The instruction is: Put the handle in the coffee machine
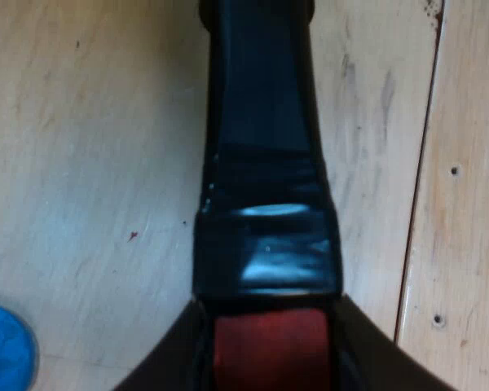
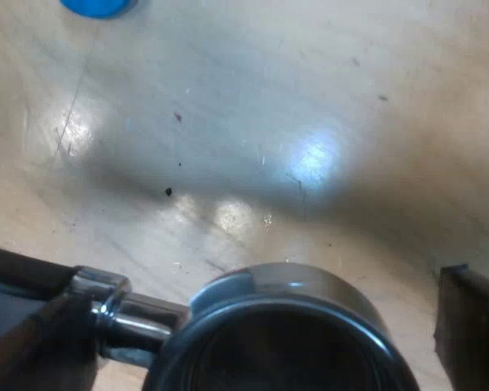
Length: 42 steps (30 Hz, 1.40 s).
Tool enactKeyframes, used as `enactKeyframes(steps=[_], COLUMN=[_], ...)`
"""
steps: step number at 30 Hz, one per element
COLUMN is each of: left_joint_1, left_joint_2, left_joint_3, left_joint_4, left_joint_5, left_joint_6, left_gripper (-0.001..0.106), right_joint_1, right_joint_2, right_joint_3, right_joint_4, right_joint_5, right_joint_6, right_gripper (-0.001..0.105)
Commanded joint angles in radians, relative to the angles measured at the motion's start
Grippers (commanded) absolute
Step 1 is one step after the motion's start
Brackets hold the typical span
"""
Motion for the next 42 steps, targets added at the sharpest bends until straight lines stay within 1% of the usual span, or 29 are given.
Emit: enactKeyframes(steps=[1, 8, 13, 23, 27, 31, 33, 41, 42], left_joint_1=[-0.002, -0.002, -0.002, -0.002, -0.002, 0.000, 0.000, 0.000, 0.000], left_joint_2=[-0.009, -0.009, -0.009, -0.009, -0.021, -0.050, -0.082, -0.125, -0.156], left_joint_3=[-0.050, -0.103, -0.119, -0.119, -0.119, -0.119, -0.119, -0.119, -0.119], left_joint_4=[-0.034, -0.028, -0.018, 0.010, 0.017, 0.030, 0.051, 0.072, 0.098], left_joint_5=[0.033, 0.033, 0.033, 0.027, -0.042, -0.048, -0.080, -0.084, -0.087], left_joint_6=[-0.025, -0.028, -0.028, -0.028, -0.028, -0.028, -0.043, -0.056, -0.089], left_gripper=[0.000, 0.000, 0.000, 0.000, 0.000, 0.000, 0.000, 0.000, 0.000], right_joint_1=[0.001, 0.001, 0.001, 0.001, 0.001, 0.001, 0.001, 0.001, 0.001], right_joint_2=[-0.035, -0.111, -0.176, -0.266, -0.295, -0.319, -0.337, -0.377, -0.380], right_joint_3=[-0.011, -0.011, -0.011, -0.011, -0.011, -0.011, -0.011, -0.011, -0.011], right_joint_4=[-0.002, -0.002, -0.002, 0.000, 0.033, 0.072, 0.076, 0.072, 0.072], right_joint_5=[-0.003, 0.014, 0.105, 0.208, 0.214, 0.215, 0.215, 0.215, 0.215], right_joint_6=[-0.013, -0.013, -0.013, -0.008, 0.010, 0.012, 0.012, 0.003, 0.003], right_gripper=[0.088, 0.088, 0.088, 0.088, 0.088, 0.088, 0.088, 0.088, 0.088])
